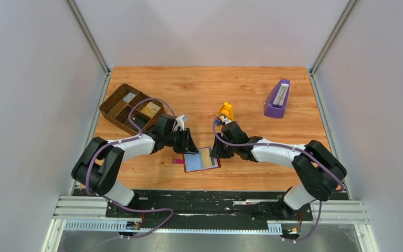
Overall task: Take the credit cards out of the card holder
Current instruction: Remove the credit card from the card holder.
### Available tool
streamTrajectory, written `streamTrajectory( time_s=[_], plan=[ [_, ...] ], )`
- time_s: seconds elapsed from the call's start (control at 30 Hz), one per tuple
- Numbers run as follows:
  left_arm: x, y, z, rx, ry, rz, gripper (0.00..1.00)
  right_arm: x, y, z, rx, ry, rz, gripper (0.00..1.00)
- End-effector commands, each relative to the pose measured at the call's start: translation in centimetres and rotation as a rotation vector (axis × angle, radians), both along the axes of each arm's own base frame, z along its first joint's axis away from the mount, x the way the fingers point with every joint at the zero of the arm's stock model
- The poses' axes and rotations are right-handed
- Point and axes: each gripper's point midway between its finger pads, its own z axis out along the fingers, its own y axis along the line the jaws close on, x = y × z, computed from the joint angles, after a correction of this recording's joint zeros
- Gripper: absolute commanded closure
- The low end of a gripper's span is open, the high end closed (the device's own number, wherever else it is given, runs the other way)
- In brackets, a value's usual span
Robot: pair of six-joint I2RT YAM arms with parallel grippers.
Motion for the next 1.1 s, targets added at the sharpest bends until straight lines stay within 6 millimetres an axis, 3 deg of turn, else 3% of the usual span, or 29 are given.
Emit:
streamTrajectory(
  time_s=[0.0, 0.37, 1.07],
  plan=[
    [0.3, -1.1, 0.0, -0.040, -0.033, -0.014, 0.63, 0.2, 0.0, -0.6, 0.017, 0.006, -0.027, 0.74],
    [0.2, -1.4, -2.1, -0.006, -0.024, 0.018, 0.60, -0.9, -0.8, -2.2, 0.008, 0.055, -0.048, 0.75],
    [-0.4, -2.3, -3.4, -0.021, 0.019, 0.069, 0.57, -1.1, -0.5, -2.6, 0.028, 0.069, -0.050, 0.76]
  ],
)
